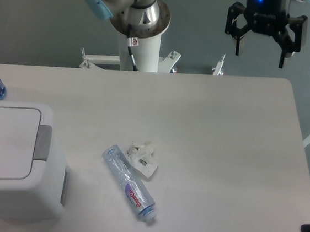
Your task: Open the trash can
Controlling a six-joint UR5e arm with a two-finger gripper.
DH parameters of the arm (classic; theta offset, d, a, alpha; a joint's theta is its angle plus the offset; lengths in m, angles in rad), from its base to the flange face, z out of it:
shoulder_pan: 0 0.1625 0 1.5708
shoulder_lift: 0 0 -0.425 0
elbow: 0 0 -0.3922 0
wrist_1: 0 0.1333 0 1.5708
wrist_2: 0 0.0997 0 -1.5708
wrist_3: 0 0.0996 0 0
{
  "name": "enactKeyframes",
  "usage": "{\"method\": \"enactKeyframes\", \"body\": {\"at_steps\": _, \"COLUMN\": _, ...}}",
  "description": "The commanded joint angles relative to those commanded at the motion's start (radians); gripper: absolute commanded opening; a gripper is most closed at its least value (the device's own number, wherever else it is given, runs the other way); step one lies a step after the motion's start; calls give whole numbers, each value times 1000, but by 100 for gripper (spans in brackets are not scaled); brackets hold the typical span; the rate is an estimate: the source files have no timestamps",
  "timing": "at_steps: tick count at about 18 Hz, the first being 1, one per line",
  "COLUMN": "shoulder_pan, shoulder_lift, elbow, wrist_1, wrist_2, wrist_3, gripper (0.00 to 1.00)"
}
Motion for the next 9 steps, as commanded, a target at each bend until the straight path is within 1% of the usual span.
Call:
{"method": "enactKeyframes", "body": {"at_steps": 5, "shoulder_pan": -3, "shoulder_lift": 2, "elbow": 3, "wrist_1": 2, "wrist_2": 0, "wrist_3": -8, "gripper": 100}}
{"method": "enactKeyframes", "body": {"at_steps": 7, "shoulder_pan": -8, "shoulder_lift": 0, "elbow": 3, "wrist_1": 3, "wrist_2": 2, "wrist_3": -73, "gripper": 100}}
{"method": "enactKeyframes", "body": {"at_steps": 9, "shoulder_pan": -14, "shoulder_lift": -3, "elbow": 3, "wrist_1": 6, "wrist_2": 2, "wrist_3": -182, "gripper": 100}}
